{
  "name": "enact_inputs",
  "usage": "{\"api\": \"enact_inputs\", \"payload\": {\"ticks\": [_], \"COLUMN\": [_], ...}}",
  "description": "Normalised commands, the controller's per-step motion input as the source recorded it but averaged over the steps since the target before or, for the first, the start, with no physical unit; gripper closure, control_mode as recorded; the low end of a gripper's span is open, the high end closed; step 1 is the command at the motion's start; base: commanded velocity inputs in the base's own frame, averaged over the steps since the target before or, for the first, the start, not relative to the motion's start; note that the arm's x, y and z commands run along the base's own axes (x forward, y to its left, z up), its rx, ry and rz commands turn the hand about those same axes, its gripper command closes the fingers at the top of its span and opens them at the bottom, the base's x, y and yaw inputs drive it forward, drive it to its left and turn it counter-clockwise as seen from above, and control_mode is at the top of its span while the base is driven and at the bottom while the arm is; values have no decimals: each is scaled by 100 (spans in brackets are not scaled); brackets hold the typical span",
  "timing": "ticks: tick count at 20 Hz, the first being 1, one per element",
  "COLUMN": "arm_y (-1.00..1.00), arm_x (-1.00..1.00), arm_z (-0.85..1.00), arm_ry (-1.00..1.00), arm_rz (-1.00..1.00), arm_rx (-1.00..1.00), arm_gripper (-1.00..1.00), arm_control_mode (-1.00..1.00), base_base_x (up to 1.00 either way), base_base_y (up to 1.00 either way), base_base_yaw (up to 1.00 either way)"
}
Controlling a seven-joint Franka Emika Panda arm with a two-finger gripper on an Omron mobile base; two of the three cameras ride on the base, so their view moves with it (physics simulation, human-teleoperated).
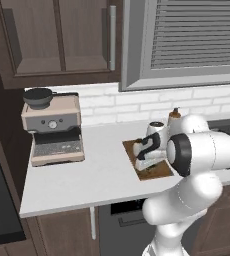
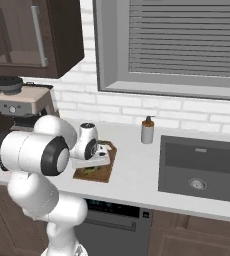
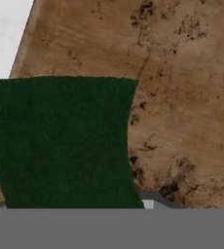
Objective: Pick up the sponge from the counter and clean the cutting board by briefly scrubbing or pressing down on the cutting board. Once finished, release the sponge.
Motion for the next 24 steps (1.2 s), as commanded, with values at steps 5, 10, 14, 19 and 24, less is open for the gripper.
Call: {"api": "enact_inputs", "payload": {"ticks": [5,10,14,19,24], "arm_y": [-5,7,43,92,100], "arm_x": [14,-28,-24,-26,-5], "arm_z": [-56,22,61,40,8], "arm_ry": [21,-12,-16,-7,1], "arm_rz": [3,4,8,15,24], "arm_rx": [2,0,0,-1,-3], "arm_gripper": [100,100,100,100,100], "arm_control_mode": [-100,-100,-100,-100,-100], "base_base_x": [0,0,0,0,0], "base_base_y": [0,0,0,0,0], "base_base_yaw": [0,0,0,0,0]}}
